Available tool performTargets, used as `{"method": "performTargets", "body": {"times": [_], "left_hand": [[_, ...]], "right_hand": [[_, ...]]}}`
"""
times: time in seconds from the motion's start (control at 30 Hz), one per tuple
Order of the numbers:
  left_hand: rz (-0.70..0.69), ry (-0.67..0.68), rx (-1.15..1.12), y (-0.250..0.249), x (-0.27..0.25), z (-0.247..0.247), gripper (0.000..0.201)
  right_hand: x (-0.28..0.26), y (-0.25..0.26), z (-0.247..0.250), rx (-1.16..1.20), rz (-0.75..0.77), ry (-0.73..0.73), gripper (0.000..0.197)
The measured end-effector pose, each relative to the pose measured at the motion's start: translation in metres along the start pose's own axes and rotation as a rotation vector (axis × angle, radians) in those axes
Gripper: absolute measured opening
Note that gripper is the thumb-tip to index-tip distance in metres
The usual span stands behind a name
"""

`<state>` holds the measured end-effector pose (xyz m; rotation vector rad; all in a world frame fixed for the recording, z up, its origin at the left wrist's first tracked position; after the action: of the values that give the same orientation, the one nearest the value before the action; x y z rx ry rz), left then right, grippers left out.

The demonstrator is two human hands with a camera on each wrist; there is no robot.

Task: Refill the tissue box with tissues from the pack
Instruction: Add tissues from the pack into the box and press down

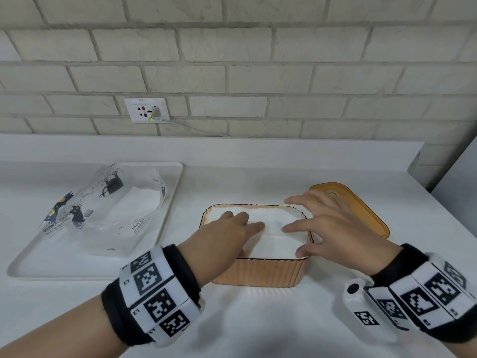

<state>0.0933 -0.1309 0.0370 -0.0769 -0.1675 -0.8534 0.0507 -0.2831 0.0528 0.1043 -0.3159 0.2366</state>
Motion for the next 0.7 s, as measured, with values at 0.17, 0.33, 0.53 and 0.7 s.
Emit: {"method": "performTargets", "body": {"times": [0.17,0.33,0.53,0.7], "left_hand": [[0.008,0.020,0.056,-0.009,0.003,-0.002,0.062],[-0.017,0.031,0.068,-0.014,0.005,-0.006,0.057],[-0.044,0.055,0.196,-0.024,0.010,-0.005,0.050],[-0.020,0.059,0.154,-0.025,0.016,-0.009,0.050]], "right_hand": [[0.003,0.001,-0.007,-0.028,-0.074,0.126,0.040],[0.007,0.003,-0.010,-0.055,-0.126,0.189,0.040],[0.005,-0.004,-0.015,0.062,-0.192,0.187,0.041],[0.001,-0.011,-0.019,0.341,-0.231,0.137,0.031]]}}
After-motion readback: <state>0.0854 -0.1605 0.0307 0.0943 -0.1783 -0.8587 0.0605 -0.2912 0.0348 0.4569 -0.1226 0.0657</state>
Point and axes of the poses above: each hand's wrist, its own x-axis towards the middle knuckle, its own z-axis out of the back of the hand, y = z × x, the point moved 6 cm from there along x, towards the middle knuckle, and after that the axes turned 15 degrees about -y, right-handed, at the moved point
